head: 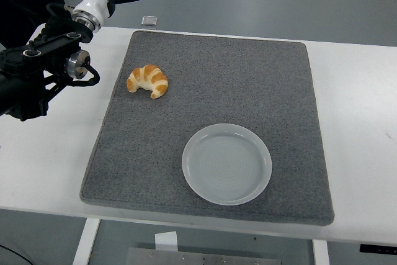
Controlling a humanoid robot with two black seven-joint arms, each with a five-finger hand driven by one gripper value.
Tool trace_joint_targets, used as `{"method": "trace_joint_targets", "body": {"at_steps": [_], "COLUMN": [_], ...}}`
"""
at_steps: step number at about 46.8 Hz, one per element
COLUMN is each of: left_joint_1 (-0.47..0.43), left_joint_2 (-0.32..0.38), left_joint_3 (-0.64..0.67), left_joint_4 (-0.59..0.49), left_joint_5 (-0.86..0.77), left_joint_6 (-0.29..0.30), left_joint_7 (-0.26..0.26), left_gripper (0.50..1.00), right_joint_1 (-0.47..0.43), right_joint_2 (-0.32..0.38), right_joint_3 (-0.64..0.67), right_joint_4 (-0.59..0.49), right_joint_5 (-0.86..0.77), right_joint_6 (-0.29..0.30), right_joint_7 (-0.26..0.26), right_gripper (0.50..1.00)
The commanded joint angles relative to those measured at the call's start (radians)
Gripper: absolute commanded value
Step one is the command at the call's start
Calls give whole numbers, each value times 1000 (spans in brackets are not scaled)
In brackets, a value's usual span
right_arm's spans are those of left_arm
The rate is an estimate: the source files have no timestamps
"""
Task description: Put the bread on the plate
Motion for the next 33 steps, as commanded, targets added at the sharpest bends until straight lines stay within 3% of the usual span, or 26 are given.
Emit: {"method": "trace_joint_targets", "body": {"at_steps": [1, 7, 13, 19, 25, 33], "left_joint_1": [-44, -139, -216, -234, -246, -257], "left_joint_2": [37, 104, 130, 163, 193, 209], "left_joint_3": [123, 322, 459, 491, 493, 519], "left_joint_4": [-40, -77, -78, -80, -100, -127], "left_joint_5": [0, 29, 167, 363, 550, 661], "left_joint_6": [-4, -34, -73, -88, -153, -165], "left_joint_7": [15, 24, 24, 23, 23, 24], "left_gripper": [992, 992, 992, 990, 988, 986], "right_joint_1": [1, 1, 1, -1, -1, 1], "right_joint_2": [0, 0, 0, 0, 0, 0], "right_joint_3": [-1, -1, 1, 1, 1, 1], "right_joint_4": [0, 0, 0, 0, 0, 0], "right_joint_5": [0, 0, 0, 0, 0, 0], "right_joint_6": [0, 0, 0, 0, 0, 0], "right_joint_7": [0, 0, 0, 0, 0, 0], "right_gripper": [952, 952, 952, 952, 952, 952]}}
